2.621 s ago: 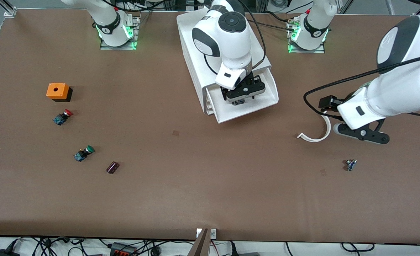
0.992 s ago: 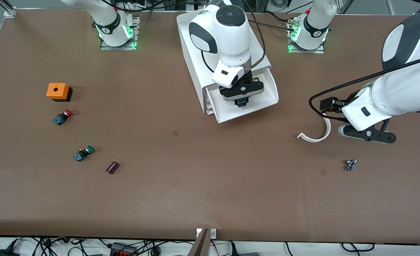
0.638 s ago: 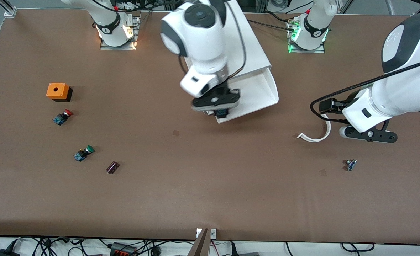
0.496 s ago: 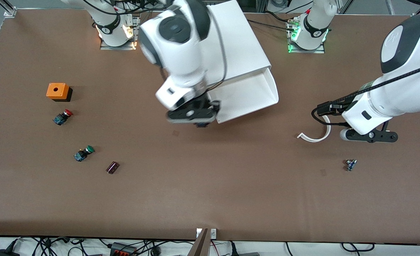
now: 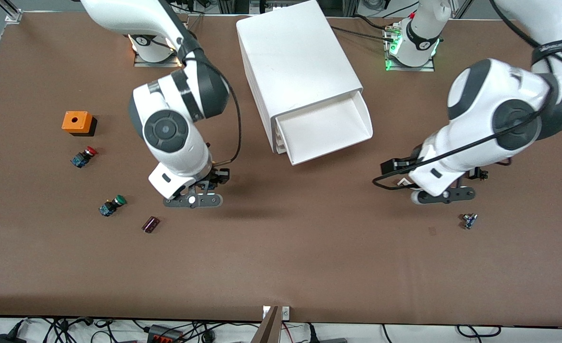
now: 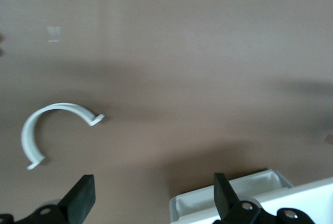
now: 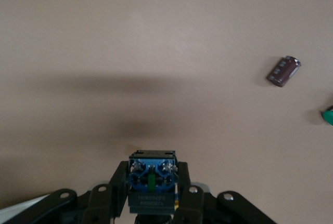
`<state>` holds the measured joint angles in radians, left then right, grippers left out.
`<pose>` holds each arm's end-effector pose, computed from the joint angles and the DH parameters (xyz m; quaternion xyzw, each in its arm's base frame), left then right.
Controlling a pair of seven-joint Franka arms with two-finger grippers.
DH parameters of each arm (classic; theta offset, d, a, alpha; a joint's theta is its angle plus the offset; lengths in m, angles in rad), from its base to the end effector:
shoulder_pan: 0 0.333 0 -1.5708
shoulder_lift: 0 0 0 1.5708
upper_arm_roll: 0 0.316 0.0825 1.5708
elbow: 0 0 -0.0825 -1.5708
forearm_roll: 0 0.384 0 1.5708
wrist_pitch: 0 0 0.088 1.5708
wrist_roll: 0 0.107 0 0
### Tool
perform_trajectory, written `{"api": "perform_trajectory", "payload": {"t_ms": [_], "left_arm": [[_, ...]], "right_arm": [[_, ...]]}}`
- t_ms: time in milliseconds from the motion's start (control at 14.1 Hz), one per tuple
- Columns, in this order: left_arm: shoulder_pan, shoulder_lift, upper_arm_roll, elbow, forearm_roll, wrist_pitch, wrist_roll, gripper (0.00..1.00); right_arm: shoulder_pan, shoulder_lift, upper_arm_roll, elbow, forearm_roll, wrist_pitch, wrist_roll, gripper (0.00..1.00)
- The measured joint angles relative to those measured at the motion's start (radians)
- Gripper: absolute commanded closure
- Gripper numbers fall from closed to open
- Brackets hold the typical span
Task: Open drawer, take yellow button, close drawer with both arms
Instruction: 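Lift the button out with the right gripper while the left gripper returns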
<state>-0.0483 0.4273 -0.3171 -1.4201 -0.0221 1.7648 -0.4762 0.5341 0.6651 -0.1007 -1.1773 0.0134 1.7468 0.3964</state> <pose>0.6411 -0.2104 0.4590 0.9943 0.0690 -0.0592 0.0566 0.6529 0.3248 0.3939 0.9983 0.0262 -0.0322 0.0415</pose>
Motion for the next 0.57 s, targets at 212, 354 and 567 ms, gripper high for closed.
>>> {"api": "perform_trajectory", "payload": {"t_ms": [212,354,567], "left_arm": [[-0.004,-0.002,-0.041,-0.121,0.0,0.173,-0.086,0.0],[-0.015,-0.003,-0.067,-0.196,0.0,0.265,-0.146,0.0],[-0.057,-0.005,-0.078,-0.256,0.0,0.314,-0.22,0.0]], "right_arm": [[-0.065,0.006,-0.001,-0.089,0.012,0.003,-0.07,1.0],[-0.111,0.014,-0.001,-0.143,0.062,0.02,-0.114,1.0],[-0.151,0.024,-0.001,-0.222,0.084,0.098,-0.178,1.0]]}}
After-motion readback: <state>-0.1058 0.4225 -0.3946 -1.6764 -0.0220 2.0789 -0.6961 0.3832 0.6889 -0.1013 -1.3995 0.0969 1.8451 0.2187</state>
